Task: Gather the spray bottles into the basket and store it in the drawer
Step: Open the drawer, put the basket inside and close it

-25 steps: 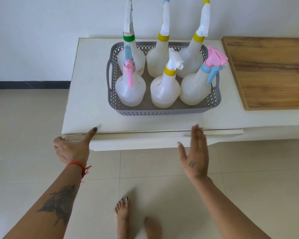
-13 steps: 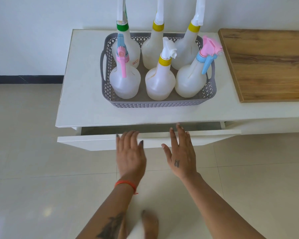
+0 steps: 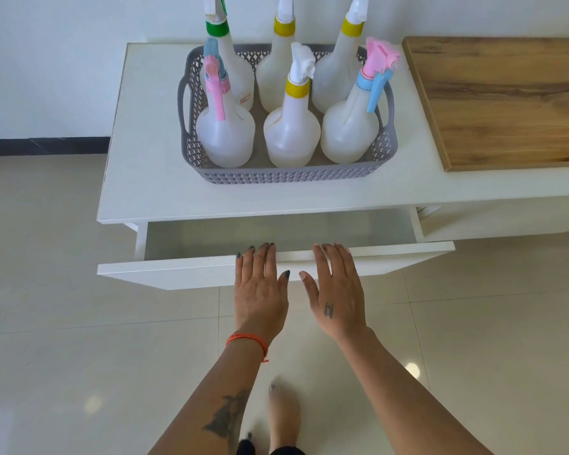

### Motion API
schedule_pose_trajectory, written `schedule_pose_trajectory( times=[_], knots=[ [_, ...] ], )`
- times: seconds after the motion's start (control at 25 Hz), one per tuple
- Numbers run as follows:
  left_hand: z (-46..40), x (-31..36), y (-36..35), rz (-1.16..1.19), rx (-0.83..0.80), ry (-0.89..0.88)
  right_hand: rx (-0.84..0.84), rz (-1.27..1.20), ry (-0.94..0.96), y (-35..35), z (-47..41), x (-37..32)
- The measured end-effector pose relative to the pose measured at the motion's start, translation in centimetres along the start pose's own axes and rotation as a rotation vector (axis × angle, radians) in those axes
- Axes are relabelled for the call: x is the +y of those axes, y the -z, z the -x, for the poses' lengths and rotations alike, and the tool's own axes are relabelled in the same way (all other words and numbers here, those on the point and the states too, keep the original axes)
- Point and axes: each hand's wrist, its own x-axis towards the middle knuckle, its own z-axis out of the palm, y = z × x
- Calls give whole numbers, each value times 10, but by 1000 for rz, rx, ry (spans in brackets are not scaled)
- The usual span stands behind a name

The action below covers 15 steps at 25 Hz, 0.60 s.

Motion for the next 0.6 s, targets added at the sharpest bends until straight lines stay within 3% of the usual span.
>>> schedule_pose_trajectory(
  times=[0.24,0.6],
  knots=[
    [47,-3,-10,53,-10,-44,42,-6,-19,5,47,-6],
    [136,-3,-10,148,-92,-40,-24,-38,-28,26,136,-9]
  ],
)
